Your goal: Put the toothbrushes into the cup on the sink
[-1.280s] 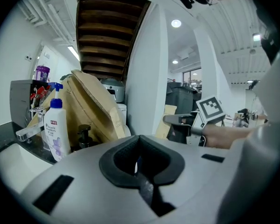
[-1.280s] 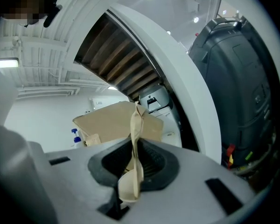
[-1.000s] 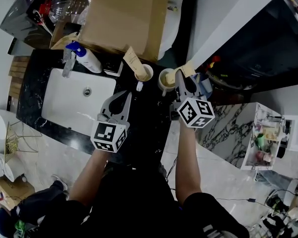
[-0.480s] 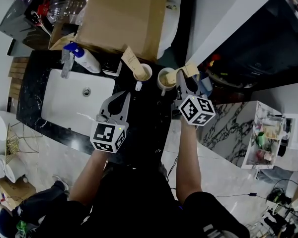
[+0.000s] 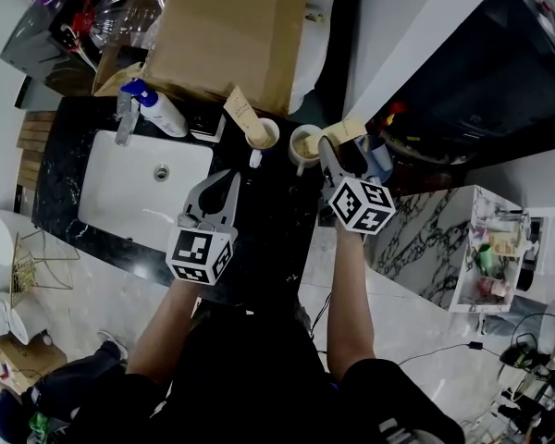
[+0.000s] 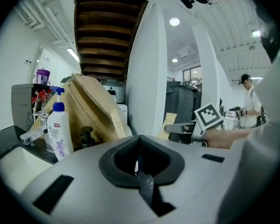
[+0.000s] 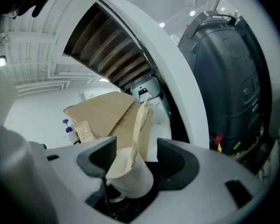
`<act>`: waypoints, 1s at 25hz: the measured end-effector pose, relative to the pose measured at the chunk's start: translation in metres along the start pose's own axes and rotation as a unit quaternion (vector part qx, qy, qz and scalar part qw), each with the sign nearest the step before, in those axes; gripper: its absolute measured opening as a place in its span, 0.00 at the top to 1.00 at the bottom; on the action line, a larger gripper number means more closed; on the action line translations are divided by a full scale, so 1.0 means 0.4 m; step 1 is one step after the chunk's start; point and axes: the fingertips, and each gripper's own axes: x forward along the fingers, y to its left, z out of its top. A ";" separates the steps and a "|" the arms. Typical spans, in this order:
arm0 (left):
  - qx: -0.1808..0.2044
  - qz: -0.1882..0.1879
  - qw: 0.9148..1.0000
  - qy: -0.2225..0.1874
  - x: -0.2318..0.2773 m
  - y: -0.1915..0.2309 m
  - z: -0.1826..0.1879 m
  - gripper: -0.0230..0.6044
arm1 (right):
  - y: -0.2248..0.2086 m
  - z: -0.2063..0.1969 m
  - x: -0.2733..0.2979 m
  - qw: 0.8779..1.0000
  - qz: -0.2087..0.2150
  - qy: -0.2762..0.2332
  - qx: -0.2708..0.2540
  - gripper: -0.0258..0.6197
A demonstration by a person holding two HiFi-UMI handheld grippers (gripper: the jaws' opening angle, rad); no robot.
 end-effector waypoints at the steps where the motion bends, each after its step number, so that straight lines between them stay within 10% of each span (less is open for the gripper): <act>1: 0.001 0.001 1.000 -0.002 -0.004 0.000 0.003 0.96 | 0.000 -0.001 -0.008 1.000 -0.001 -0.001 0.000 0.57; 11: 0.014 0.007 1.000 -0.017 -0.055 -0.027 0.047 0.96 | 0.008 0.006 -0.134 1.000 -0.002 -0.014 -0.004 0.57; 25: 0.015 -0.027 0.998 -0.062 -0.142 -0.099 0.128 0.96 | 0.110 0.126 -0.339 0.994 -0.002 -0.074 -0.079 0.96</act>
